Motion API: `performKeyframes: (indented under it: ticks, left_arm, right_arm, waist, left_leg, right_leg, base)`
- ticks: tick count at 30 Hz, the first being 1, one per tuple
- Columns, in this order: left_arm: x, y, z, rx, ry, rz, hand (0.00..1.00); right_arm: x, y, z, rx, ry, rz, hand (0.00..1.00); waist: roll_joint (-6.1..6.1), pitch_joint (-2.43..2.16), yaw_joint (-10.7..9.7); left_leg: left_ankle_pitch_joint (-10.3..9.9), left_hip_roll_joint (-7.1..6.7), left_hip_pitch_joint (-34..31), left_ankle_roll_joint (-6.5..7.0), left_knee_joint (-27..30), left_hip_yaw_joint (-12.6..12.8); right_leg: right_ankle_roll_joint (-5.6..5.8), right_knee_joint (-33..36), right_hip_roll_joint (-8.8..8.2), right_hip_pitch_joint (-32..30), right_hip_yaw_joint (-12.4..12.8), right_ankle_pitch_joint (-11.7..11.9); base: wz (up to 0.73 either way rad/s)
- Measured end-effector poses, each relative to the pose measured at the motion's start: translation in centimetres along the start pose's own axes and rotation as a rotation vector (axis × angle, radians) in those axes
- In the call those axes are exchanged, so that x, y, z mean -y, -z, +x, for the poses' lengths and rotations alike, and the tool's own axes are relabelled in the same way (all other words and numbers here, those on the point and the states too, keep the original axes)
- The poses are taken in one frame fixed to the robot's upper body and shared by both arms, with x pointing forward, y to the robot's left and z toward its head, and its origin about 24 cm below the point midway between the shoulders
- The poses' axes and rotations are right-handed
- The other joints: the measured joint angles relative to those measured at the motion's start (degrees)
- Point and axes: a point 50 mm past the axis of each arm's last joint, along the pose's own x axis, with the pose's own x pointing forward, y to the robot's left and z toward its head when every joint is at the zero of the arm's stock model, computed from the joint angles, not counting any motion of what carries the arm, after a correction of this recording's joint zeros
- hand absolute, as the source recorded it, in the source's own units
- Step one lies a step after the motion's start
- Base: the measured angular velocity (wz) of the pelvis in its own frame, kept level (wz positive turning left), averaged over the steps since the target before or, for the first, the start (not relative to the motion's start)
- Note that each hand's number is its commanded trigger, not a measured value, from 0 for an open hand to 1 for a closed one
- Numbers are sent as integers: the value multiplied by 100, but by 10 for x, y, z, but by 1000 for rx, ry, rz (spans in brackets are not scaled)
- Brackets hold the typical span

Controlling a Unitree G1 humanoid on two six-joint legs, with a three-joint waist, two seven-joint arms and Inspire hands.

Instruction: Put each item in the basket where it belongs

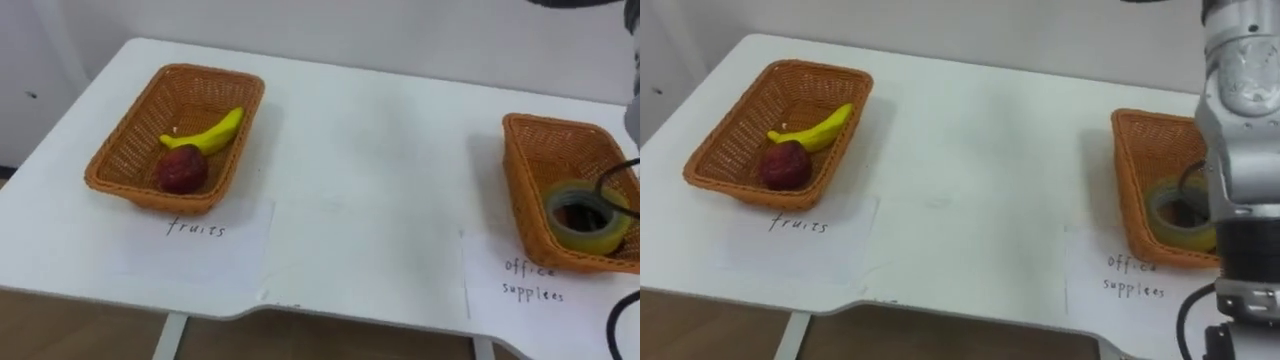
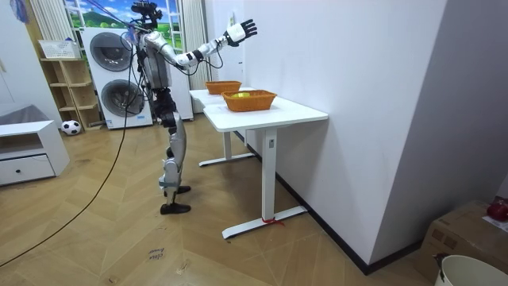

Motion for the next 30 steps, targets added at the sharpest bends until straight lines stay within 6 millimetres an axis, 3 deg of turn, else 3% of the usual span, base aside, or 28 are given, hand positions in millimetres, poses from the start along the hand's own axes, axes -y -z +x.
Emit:
performKeyframes:
  ticks: [4, 9, 18, 24, 28, 30]
  left_arm:
    - [1, 5, -1, -6, -1, 0, 0]
    - [-2, 6, -1, -10, -13, -23, 0]
    - [-4, 18, -3, -39, -83, -38, 0]
    - [-3, 20, -5, -53, -106, -61, 0]
    - [-5, 17, -4, -46, -122, -62, 0]
    - [-5, 14, -4, -40, -124, -64, 0]
  right_arm:
    - [22, 5, -4, -17, 115, 23, 0]
    - [50, 14, -15, -53, 264, 79, 0]
    - [119, 57, -76, -226, 677, 109, 0]
    - [151, 78, -111, -344, 903, 139, 0]
    - [171, 104, -147, -490, 1082, 146, 0]
    - [180, 113, -171, -556, 1193, 147, 0]
  waist:
    - [-27, 15, -250]
    - [-53, 12, -369]
    - [-17, 22, -715]
    - [-26, 28, -920]
    - [-31, 31, -1058]
    - [-12, 24, -1052]
  left_leg:
    - [-8, 37, 26, -12, -27, 93]
    - [-30, 150, -46, -48, -26, 276]
    - [-49, 217, 92, -94, -182, 426]
    - [-67, 260, 85, -125, -206, 546]
    - [-73, 271, 74, -132, -216, 571]
    - [-77, 274, 89, -135, -248, 626]
  right_leg:
    - [-23, -5, 21, -17, -1, 27]
    - [-82, -10, 113, -188, 14, 132]
    - [-93, -98, 198, -138, 174, 164]
    - [-93, -101, 234, -206, 235, 165]
    - [-98, -94, 244, -244, 258, 167]
    - [-99, -94, 258, -270, 402, 166]
  base:
    - [-12]
    - [-21]
    - [-10]
    - [-11]
    - [-5]
    - [-15]
